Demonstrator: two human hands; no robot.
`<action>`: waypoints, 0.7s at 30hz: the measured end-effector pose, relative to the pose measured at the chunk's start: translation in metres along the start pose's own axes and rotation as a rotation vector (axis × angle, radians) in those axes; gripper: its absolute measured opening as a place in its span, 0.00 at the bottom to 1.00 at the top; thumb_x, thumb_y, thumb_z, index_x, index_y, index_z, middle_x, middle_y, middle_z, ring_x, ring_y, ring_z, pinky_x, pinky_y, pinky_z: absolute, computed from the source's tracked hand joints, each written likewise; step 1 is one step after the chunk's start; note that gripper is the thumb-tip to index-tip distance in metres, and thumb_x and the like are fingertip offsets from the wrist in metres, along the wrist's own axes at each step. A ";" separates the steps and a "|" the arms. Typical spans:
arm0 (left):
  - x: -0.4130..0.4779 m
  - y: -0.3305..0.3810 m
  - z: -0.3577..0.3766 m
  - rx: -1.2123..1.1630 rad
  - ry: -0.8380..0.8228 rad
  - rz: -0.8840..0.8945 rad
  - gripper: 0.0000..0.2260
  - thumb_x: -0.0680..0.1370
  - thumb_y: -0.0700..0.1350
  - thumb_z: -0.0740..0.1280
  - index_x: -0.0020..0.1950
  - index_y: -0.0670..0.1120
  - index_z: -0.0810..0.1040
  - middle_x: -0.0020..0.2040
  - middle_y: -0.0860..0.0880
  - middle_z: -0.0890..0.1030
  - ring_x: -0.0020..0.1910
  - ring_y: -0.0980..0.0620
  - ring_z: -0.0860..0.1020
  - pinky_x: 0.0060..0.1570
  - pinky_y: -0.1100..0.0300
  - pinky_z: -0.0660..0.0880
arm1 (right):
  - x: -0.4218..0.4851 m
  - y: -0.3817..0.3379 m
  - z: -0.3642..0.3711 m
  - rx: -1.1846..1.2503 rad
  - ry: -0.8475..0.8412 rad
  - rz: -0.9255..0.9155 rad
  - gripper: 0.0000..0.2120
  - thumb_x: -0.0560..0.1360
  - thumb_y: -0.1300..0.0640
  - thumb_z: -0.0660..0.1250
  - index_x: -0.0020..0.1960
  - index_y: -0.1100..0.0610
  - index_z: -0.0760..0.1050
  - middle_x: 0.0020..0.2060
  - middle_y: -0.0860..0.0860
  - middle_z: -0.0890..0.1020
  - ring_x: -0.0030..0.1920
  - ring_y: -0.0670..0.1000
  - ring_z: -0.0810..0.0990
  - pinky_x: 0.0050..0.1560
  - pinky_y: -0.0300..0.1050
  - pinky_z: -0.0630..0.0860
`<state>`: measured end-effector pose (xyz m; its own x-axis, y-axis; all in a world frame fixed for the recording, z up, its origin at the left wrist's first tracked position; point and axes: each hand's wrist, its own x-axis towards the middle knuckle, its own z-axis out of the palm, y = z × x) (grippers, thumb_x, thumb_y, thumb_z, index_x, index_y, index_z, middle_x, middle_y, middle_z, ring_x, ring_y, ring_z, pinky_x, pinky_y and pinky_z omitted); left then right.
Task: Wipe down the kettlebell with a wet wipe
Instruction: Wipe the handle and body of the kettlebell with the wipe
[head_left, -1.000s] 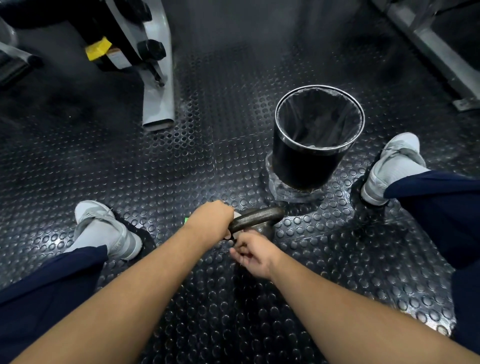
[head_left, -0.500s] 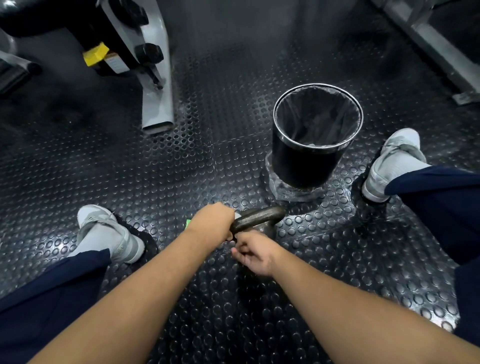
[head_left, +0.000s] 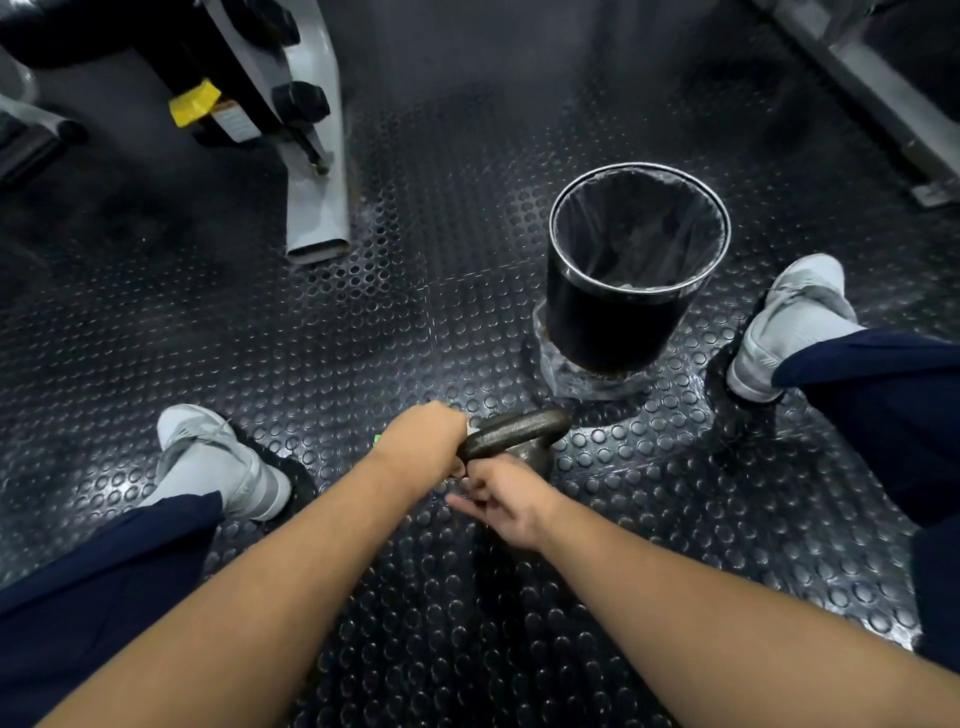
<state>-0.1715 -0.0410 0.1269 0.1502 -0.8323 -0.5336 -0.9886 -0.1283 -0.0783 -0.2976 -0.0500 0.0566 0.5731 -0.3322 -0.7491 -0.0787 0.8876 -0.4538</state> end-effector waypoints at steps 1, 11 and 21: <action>0.000 0.000 0.000 -0.001 -0.010 0.000 0.06 0.76 0.46 0.73 0.48 0.44 0.83 0.41 0.45 0.81 0.46 0.43 0.83 0.39 0.56 0.70 | 0.004 -0.001 -0.005 0.038 0.009 0.014 0.13 0.75 0.76 0.55 0.43 0.63 0.74 0.26 0.51 0.76 0.24 0.44 0.67 0.53 0.52 0.84; 0.000 0.000 0.006 -0.004 -0.008 0.001 0.10 0.77 0.49 0.73 0.52 0.43 0.83 0.47 0.43 0.84 0.49 0.42 0.83 0.42 0.54 0.73 | 0.012 0.004 0.005 -0.582 0.095 -0.014 0.11 0.78 0.67 0.65 0.60 0.59 0.77 0.46 0.55 0.81 0.39 0.52 0.81 0.46 0.49 0.85; 0.001 0.002 0.002 -0.024 -0.049 -0.018 0.11 0.76 0.50 0.74 0.52 0.43 0.82 0.46 0.43 0.83 0.48 0.42 0.83 0.40 0.55 0.72 | 0.012 0.010 -0.018 -0.331 0.018 -0.003 0.11 0.80 0.68 0.63 0.59 0.57 0.75 0.50 0.55 0.78 0.36 0.48 0.75 0.48 0.52 0.86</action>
<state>-0.1733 -0.0407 0.1245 0.1673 -0.8025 -0.5728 -0.9853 -0.1567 -0.0681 -0.3060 -0.0515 0.0341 0.5597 -0.3431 -0.7543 -0.3392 0.7357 -0.5863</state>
